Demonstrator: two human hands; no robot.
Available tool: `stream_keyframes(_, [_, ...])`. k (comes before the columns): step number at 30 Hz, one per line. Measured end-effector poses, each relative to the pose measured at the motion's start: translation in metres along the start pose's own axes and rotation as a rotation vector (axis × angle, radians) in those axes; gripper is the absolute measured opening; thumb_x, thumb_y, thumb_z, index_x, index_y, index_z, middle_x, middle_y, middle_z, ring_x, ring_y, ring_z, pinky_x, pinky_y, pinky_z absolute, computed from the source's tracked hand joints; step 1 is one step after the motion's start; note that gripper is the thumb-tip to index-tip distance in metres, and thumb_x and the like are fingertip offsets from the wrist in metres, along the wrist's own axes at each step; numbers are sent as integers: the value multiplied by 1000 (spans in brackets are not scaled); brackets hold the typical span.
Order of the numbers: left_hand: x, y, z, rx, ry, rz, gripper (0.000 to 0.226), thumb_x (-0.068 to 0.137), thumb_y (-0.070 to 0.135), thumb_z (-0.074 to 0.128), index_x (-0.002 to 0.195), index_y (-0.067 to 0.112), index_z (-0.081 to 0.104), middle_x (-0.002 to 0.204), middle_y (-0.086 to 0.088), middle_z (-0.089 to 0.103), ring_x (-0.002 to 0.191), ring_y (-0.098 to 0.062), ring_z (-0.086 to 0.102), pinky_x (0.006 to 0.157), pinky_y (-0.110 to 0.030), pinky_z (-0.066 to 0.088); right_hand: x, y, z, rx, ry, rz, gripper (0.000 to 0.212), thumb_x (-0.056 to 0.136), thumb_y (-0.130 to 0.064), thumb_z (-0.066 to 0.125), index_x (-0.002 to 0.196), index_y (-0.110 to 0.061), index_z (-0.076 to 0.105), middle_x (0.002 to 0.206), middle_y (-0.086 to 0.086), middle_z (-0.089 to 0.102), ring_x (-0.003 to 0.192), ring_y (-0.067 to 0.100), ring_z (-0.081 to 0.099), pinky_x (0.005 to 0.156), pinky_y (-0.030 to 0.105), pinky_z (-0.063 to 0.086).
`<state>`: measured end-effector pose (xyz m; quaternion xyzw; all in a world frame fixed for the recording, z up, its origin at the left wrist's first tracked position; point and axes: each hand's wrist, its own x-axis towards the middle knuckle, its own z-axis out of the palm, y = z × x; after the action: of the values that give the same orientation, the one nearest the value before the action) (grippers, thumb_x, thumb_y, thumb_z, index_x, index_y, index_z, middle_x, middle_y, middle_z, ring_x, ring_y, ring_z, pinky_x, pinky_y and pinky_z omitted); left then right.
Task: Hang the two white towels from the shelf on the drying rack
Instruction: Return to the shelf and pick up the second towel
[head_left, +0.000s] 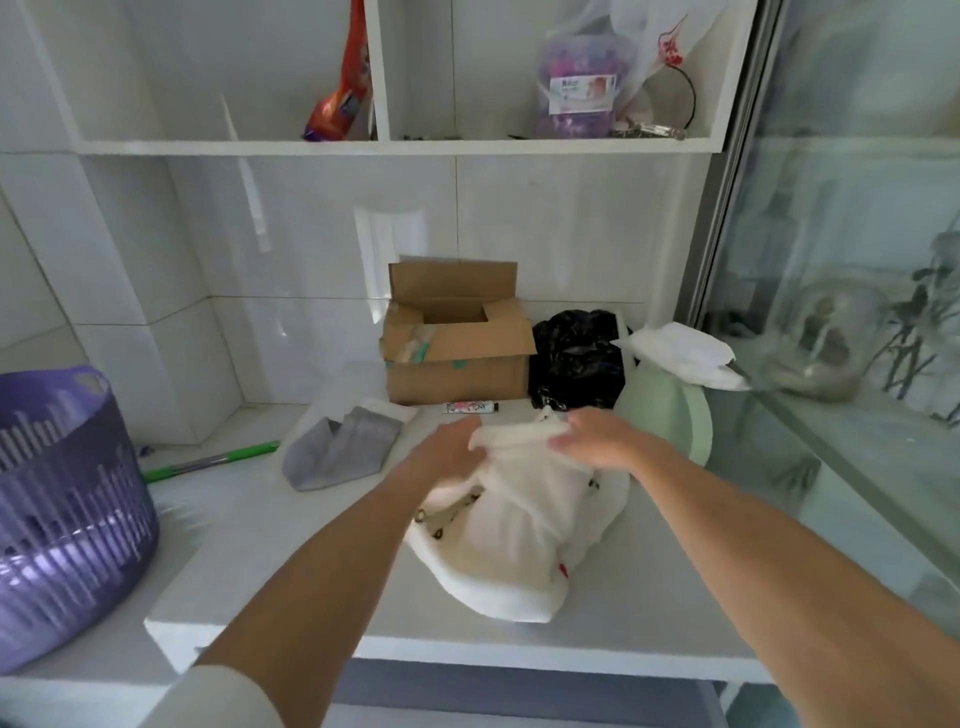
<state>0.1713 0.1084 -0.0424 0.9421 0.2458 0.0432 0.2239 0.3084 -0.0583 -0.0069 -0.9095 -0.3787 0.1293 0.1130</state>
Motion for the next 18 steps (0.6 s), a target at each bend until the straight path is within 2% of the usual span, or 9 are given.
stream_keyframes(1, [6,1,-12,25,52,-4,46,98,31,43,142,18,37,148,-7,43,132,-28,43,105,-37,35,1,-1,-11,74,81,-36,40,95,-38,42,120,-9,56,119,10,61,111,29,58,81,36,43])
stream_keyframes(3, [12,6,-37,47,137,18,47,97,28,47,141,14,38,146,-11,44,131,-30,44,103,-36,37,-1,-6,-29,146,239,-117,30,100,-33,34,87,-16,56,84,5,59,85,27,59,64,34,39])
stream_keyframes(4, [12,11,-50,56,176,23,47,96,28,48,141,15,39,144,-11,46,129,-31,46,102,-38,41,-4,-11,-38,141,316,-142,32,101,-32,33,74,-20,46,71,0,52,74,25,54,58,33,34])
stream_keyframes(6, [10,19,-74,38,271,10,43,95,30,48,136,18,43,134,-11,53,120,-33,54,89,-39,49,-12,-24,-54,135,449,-176,34,101,-30,30,70,-20,38,68,-1,47,71,24,49,59,32,33])
stream_keyframes(9, [-9,38,-103,-66,464,-27,18,92,37,48,100,21,49,100,-7,59,92,-30,60,68,-34,45,-32,-38,-75,137,604,-180,30,99,-34,30,80,-16,44,82,5,53,83,27,53,68,36,38])
stream_keyframes(12, [-40,46,-123,-61,593,-42,19,85,44,48,81,26,48,81,3,57,77,-23,55,60,-30,37,-59,-40,-93,197,511,-219,42,90,-56,44,70,-19,46,70,-2,52,72,23,55,60,32,35])
stream_keyframes(15, [-81,50,-127,-15,606,-67,23,82,49,50,78,27,53,73,7,56,72,-20,55,54,-27,34,-98,-44,-97,169,419,-227,57,64,-77,60,70,-22,48,66,-10,50,65,14,52,52,29,32])
stream_keyframes(16, [-97,52,-126,-5,595,-81,25,82,50,49,73,27,53,73,5,57,73,-22,57,56,-28,36,-113,-46,-95,111,391,-223,59,59,-76,65,74,-22,47,68,-12,47,68,14,51,52,28,31])
stream_keyframes(18, [-126,56,-121,-27,580,-111,33,84,50,48,62,25,49,68,3,56,72,-26,59,57,-28,36,-138,-53,-88,-21,370,-236,50,62,-59,74,77,-21,46,72,-11,46,78,18,55,54,27,35])
